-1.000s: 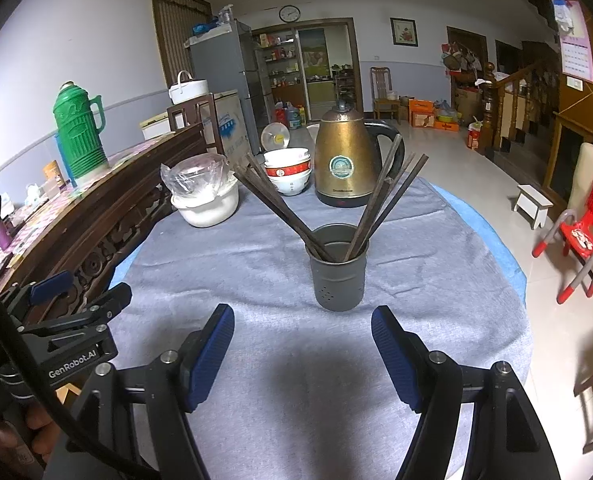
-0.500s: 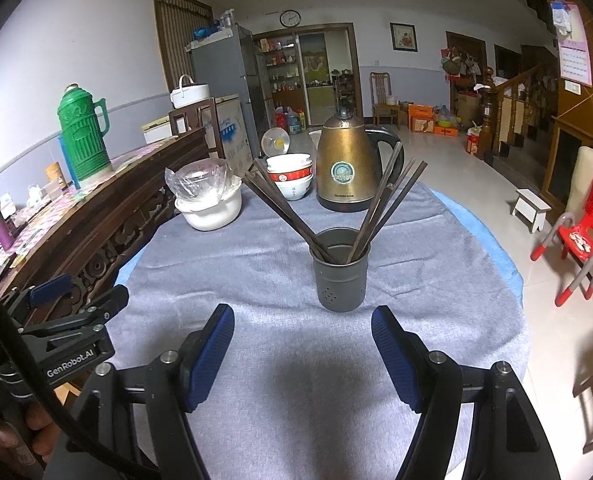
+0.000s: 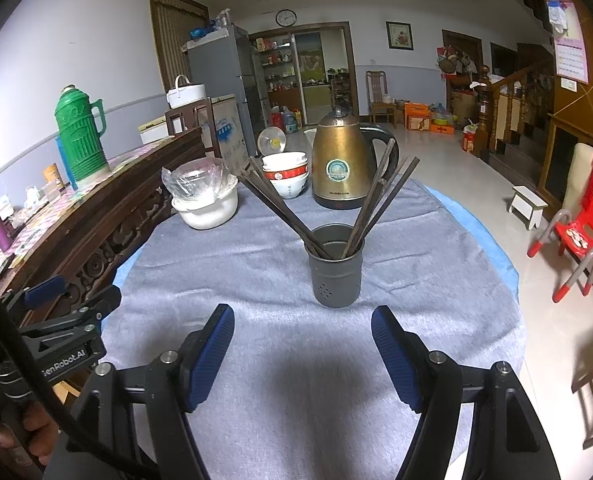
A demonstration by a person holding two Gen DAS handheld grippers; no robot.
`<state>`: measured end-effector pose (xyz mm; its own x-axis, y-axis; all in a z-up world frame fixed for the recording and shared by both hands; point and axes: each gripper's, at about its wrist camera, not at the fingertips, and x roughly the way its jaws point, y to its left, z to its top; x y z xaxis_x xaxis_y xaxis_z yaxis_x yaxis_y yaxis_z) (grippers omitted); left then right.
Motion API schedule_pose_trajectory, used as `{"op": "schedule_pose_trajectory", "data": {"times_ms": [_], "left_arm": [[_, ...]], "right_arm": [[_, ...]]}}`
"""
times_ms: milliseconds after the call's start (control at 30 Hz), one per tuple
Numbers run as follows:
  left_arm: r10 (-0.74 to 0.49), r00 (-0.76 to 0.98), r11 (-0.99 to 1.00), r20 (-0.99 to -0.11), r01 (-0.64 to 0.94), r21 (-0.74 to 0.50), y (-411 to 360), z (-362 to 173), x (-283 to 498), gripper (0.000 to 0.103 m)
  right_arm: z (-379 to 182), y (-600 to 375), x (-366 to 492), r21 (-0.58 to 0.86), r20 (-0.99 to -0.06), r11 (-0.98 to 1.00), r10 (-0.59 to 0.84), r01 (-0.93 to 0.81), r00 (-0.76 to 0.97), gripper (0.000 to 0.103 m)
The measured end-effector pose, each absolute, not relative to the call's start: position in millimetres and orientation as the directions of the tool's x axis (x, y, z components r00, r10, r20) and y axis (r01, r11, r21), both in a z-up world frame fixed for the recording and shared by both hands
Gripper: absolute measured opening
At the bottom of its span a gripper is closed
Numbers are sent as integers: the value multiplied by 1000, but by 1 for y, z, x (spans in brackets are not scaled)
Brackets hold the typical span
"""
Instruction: Organize utensils
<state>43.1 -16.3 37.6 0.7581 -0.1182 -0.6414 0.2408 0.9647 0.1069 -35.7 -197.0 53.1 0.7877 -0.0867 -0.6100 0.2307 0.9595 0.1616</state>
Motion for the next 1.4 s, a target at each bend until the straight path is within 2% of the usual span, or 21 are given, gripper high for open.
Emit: {"op": "schedule_pose_trajectory", "data": {"times_ms": [1400], "left_arm": [[-97,750,966,-654,228,118,-13,31,53,88]], "right_arm": [[45,-201,-20,172,-632,953,-87,249,770,74]]}}
